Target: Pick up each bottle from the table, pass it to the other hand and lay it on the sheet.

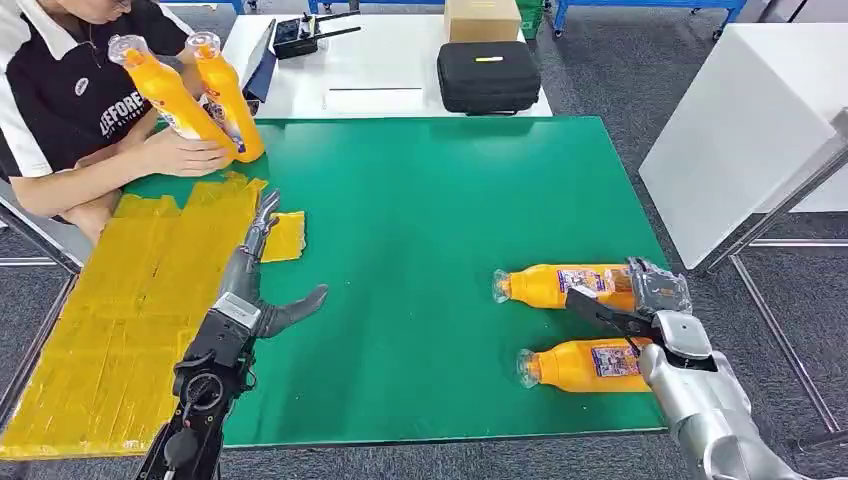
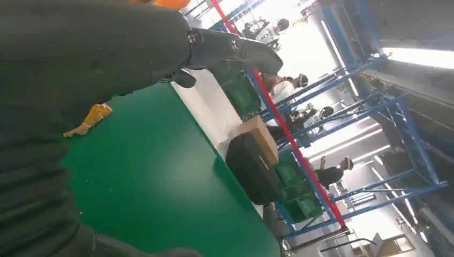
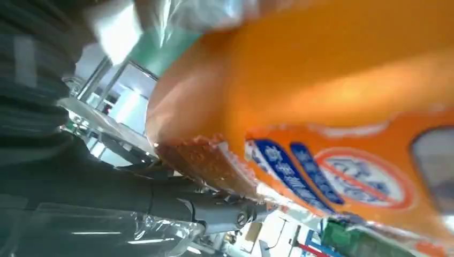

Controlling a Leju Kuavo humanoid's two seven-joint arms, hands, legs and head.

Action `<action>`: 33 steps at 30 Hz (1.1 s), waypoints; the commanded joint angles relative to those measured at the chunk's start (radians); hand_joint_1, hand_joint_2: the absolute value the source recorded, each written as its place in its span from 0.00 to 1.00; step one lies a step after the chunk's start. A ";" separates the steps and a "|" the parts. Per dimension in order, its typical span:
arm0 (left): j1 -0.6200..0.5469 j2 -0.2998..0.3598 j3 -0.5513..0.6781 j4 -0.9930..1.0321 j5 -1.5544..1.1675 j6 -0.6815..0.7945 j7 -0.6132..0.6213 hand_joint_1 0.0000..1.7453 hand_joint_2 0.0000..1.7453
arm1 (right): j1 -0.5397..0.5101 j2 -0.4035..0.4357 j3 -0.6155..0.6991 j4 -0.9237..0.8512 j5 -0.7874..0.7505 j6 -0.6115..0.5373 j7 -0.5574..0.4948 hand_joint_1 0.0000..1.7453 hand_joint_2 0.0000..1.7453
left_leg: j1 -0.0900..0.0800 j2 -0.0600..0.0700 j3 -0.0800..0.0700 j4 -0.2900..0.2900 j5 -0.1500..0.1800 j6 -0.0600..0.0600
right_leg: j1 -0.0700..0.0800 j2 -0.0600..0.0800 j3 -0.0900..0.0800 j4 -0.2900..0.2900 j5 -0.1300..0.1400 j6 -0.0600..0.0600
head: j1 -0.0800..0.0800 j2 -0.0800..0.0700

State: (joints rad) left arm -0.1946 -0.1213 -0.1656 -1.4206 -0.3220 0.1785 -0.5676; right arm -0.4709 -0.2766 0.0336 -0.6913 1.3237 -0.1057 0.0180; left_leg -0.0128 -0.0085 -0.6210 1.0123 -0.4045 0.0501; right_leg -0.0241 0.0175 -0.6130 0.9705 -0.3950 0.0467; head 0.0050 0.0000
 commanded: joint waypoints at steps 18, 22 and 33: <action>-0.051 0.002 -0.012 0.082 0.029 -0.001 0.009 0.00 1.00 | -0.005 0.087 0.098 0.085 0.081 -0.027 -0.070 0.00 1.00 | 0.002 0.001 0.001 0.000 0.000 -0.003 | 0.002 -0.001 0.002 -0.001 0.001 -0.002 | 0.000 0.000; -0.057 0.003 -0.016 0.085 0.029 -0.002 0.008 0.00 1.00 | -0.011 0.086 0.095 0.107 0.066 0.014 -0.090 0.00 1.00 | 0.003 0.001 0.002 -0.001 0.000 -0.005 | 0.003 -0.002 0.002 -0.002 0.001 -0.004 | 0.000 0.000; -0.059 0.006 -0.025 0.083 0.031 -0.003 0.000 0.00 1.00 | -0.032 0.073 0.085 0.179 0.018 0.090 -0.134 1.00 1.00 | 0.002 0.003 0.004 -0.001 0.000 -0.004 | 0.003 0.002 0.001 -0.002 0.002 -0.005 | 0.000 0.000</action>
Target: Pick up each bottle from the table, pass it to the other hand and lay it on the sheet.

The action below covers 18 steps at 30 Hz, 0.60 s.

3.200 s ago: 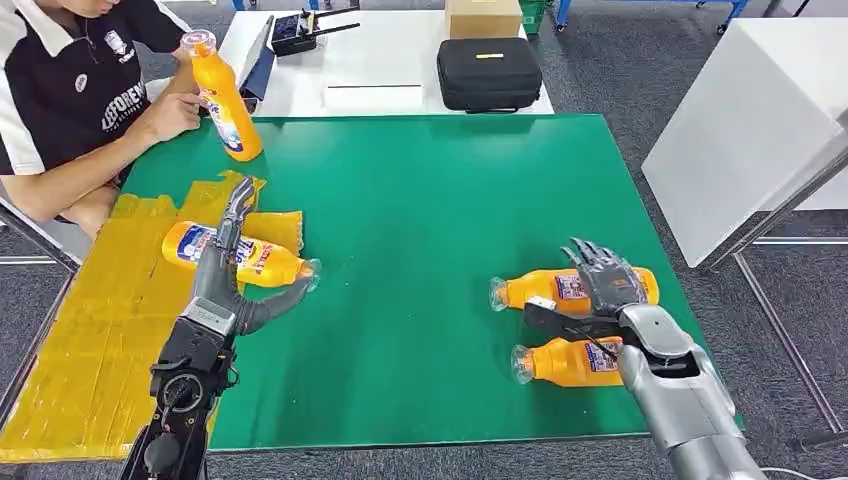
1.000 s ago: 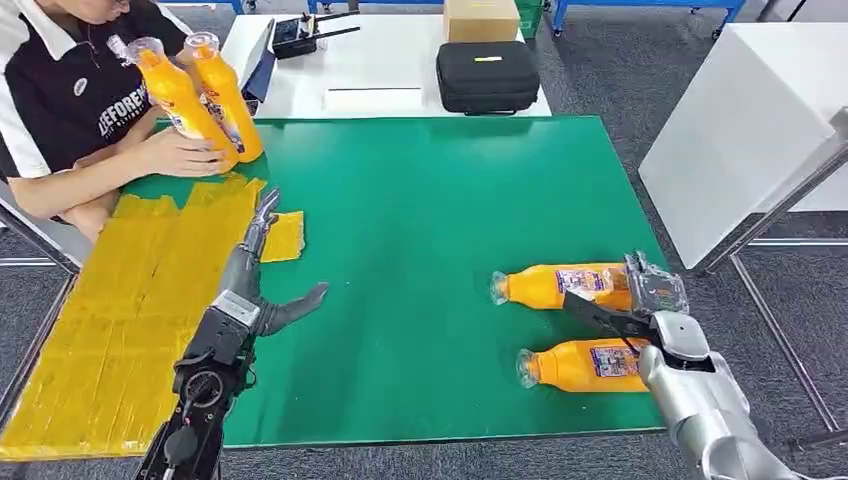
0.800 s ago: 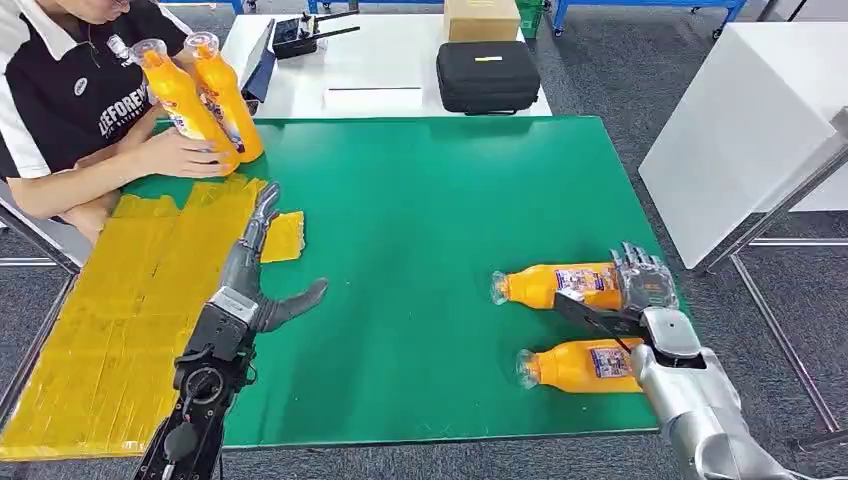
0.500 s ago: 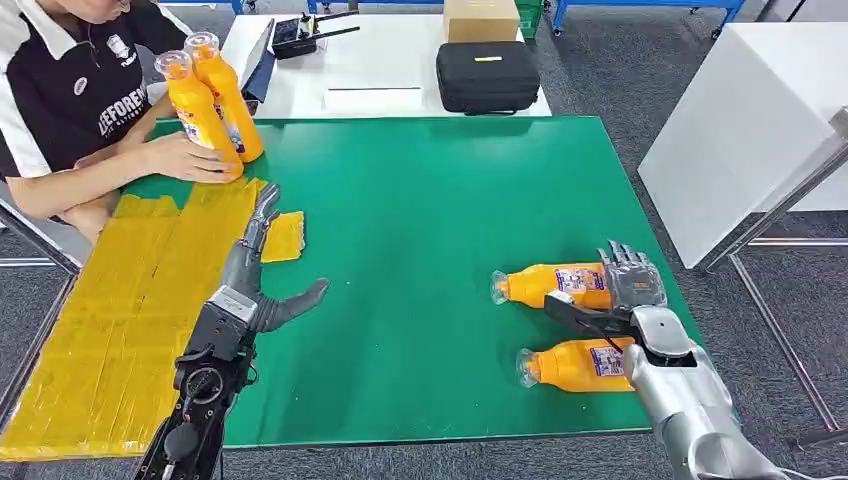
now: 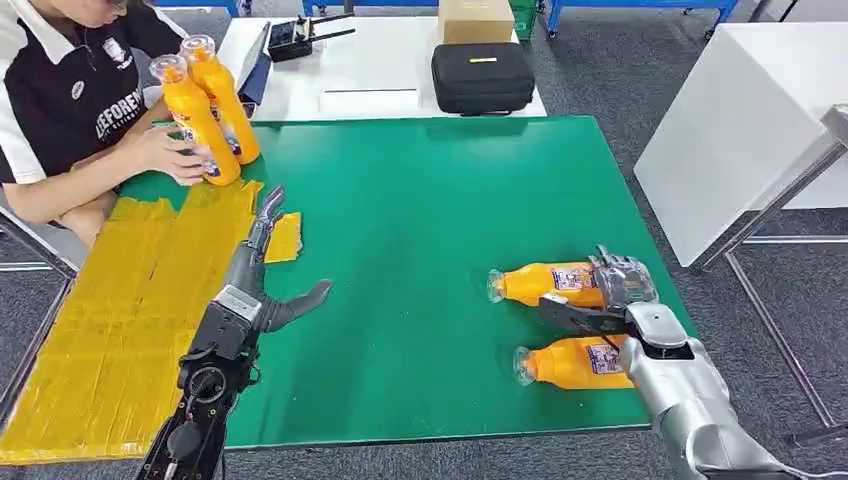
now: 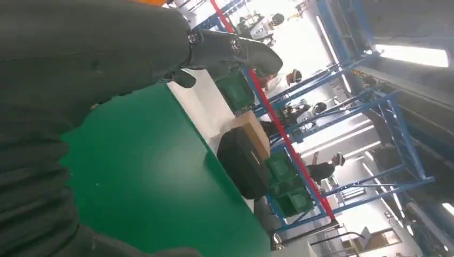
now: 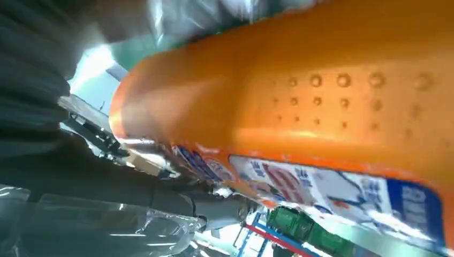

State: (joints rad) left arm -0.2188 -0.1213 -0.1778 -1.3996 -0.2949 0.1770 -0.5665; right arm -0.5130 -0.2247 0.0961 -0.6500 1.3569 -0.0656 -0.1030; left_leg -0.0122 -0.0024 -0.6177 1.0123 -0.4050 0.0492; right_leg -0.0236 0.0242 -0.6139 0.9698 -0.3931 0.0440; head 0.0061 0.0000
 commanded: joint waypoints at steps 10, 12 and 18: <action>-0.022 0.018 -0.021 0.043 0.007 -0.001 -0.008 0.00 1.00 | 0.000 0.033 0.007 0.140 -0.042 -0.073 -0.020 1.00 1.00 | 0.003 -0.003 0.001 -0.001 0.001 -0.004 | 0.003 -0.005 0.004 -0.002 0.001 -0.003 | -0.001 0.000; -0.011 0.021 -0.020 0.027 0.008 0.000 -0.008 0.00 1.00 | 0.006 0.045 -0.006 0.108 -0.048 -0.143 -0.009 1.00 1.00 | 0.003 -0.002 0.001 -0.001 0.001 -0.004 | 0.003 -0.004 0.004 -0.002 0.001 -0.002 | -0.001 0.000; 0.018 0.015 -0.013 -0.013 0.010 0.003 -0.004 0.00 1.00 | 0.072 0.117 -0.097 -0.083 -0.149 -0.365 -0.039 1.00 1.00 | 0.002 0.001 -0.002 0.000 0.000 -0.004 | 0.002 -0.001 0.000 -0.001 0.002 -0.002 | -0.001 0.000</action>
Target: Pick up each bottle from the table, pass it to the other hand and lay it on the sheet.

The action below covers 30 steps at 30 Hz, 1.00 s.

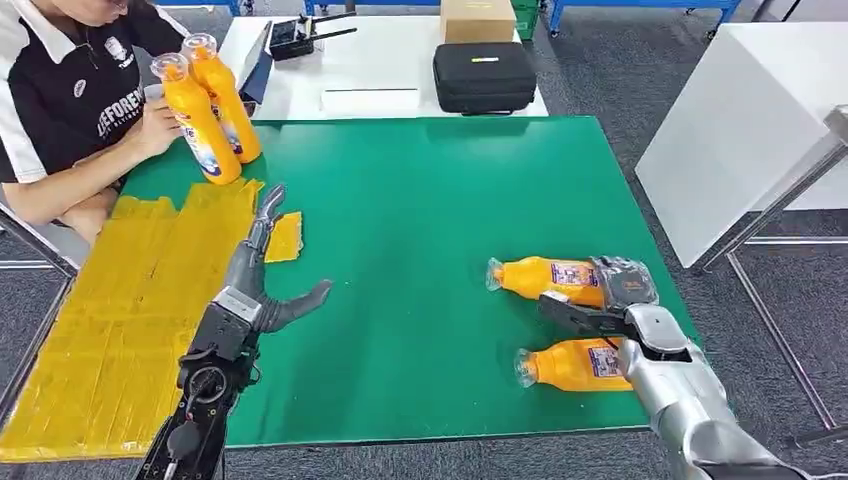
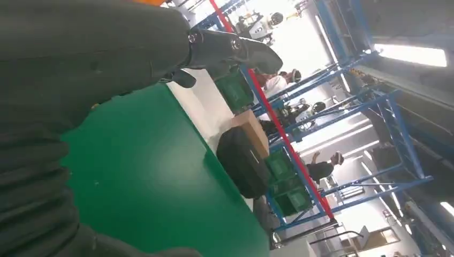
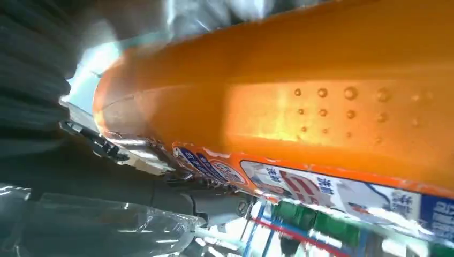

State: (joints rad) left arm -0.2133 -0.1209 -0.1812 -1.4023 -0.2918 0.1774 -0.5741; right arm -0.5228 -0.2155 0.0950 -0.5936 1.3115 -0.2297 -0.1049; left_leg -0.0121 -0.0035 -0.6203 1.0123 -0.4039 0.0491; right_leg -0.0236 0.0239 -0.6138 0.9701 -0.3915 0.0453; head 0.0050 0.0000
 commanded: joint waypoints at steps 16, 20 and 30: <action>-0.026 0.042 -0.128 0.033 0.077 -0.137 0.074 0.00 1.00 | 0.240 0.268 -0.112 -0.570 -1.033 -0.071 -0.502 1.00 1.00 | 0.001 -0.002 -0.011 0.000 0.001 -0.003 | 0.001 -0.004 -0.010 0.001 -0.001 -0.002 | 0.000 0.000; -0.059 0.047 -0.168 0.047 0.132 -0.215 0.083 0.00 1.00 | 0.234 0.291 -0.047 -0.573 -1.209 0.170 -0.510 1.00 1.00 | 0.001 -0.002 -0.012 0.000 0.001 -0.003 | 0.001 -0.004 -0.011 0.001 -0.001 -0.002 | 0.000 0.000; -0.089 0.029 -0.229 0.066 0.172 -0.253 0.083 0.00 1.00 | 0.173 0.324 0.133 -0.432 -1.295 0.416 -0.504 1.00 1.00 | 0.003 -0.001 -0.010 0.001 0.000 -0.005 | 0.002 -0.003 -0.009 0.001 -0.001 -0.003 | 0.000 0.000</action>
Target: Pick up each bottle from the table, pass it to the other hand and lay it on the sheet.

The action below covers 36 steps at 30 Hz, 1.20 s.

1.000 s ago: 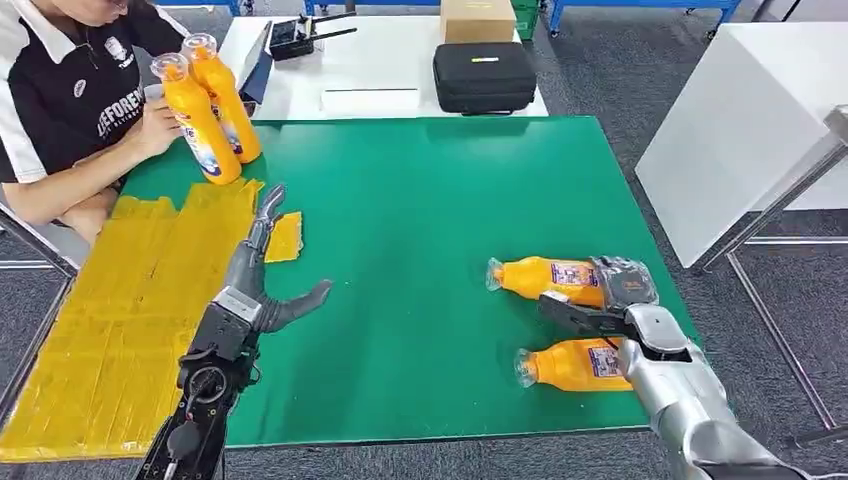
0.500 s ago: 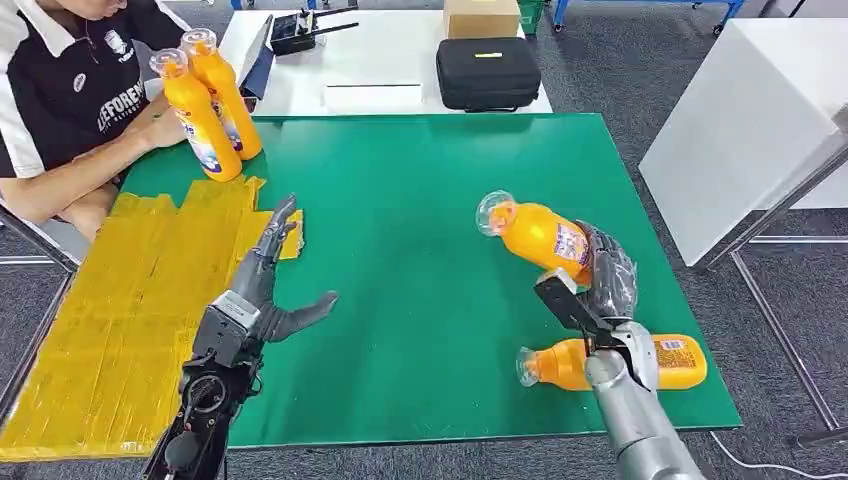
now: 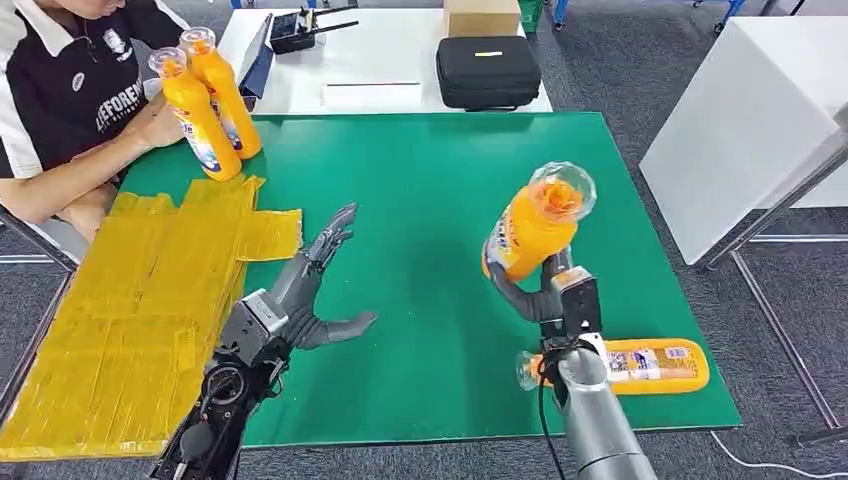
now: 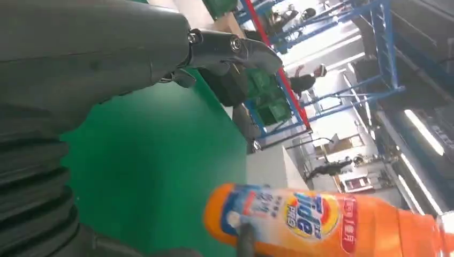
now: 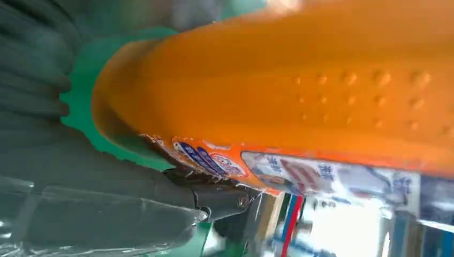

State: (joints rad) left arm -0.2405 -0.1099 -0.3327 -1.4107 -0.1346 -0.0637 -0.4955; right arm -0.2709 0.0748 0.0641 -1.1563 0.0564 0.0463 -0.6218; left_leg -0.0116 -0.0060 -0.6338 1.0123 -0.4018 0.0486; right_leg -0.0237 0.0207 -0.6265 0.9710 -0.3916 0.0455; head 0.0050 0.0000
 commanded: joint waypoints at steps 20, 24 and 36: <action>-0.080 0.014 -0.077 0.091 0.051 0.001 0.018 0.00 1.00 | -0.189 0.110 0.422 0.369 0.062 0.079 -0.003 1.00 1.00 | 0.001 0.001 0.003 0.000 -0.001 -0.004 | 0.002 0.000 0.003 0.000 -0.001 -0.003 | 0.000 0.000; -0.089 0.011 -0.078 0.113 0.059 0.006 0.017 0.00 1.00 | -0.196 0.123 0.461 0.371 0.085 0.068 -0.007 1.00 1.00 | 0.001 0.002 0.002 0.000 -0.001 -0.003 | 0.002 0.000 0.002 0.000 -0.001 -0.003 | 0.000 0.000; -0.091 0.003 -0.077 0.122 0.076 0.019 0.019 0.00 1.00 | -0.195 0.115 0.519 0.325 0.095 0.046 -0.010 1.00 1.00 | 0.001 0.000 0.001 0.000 0.000 -0.003 | 0.001 -0.001 0.001 0.000 0.000 -0.002 | 0.000 0.000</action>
State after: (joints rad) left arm -0.2958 -0.1099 -0.3963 -1.3554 -0.0648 -0.0492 -0.4807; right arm -0.4145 0.1980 0.5073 -0.8682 0.1518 0.1038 -0.6291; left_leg -0.0116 -0.0060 -0.6348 1.0122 -0.4013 0.0482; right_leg -0.0239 0.0208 -0.6275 0.9713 -0.3916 0.0454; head 0.0053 0.0000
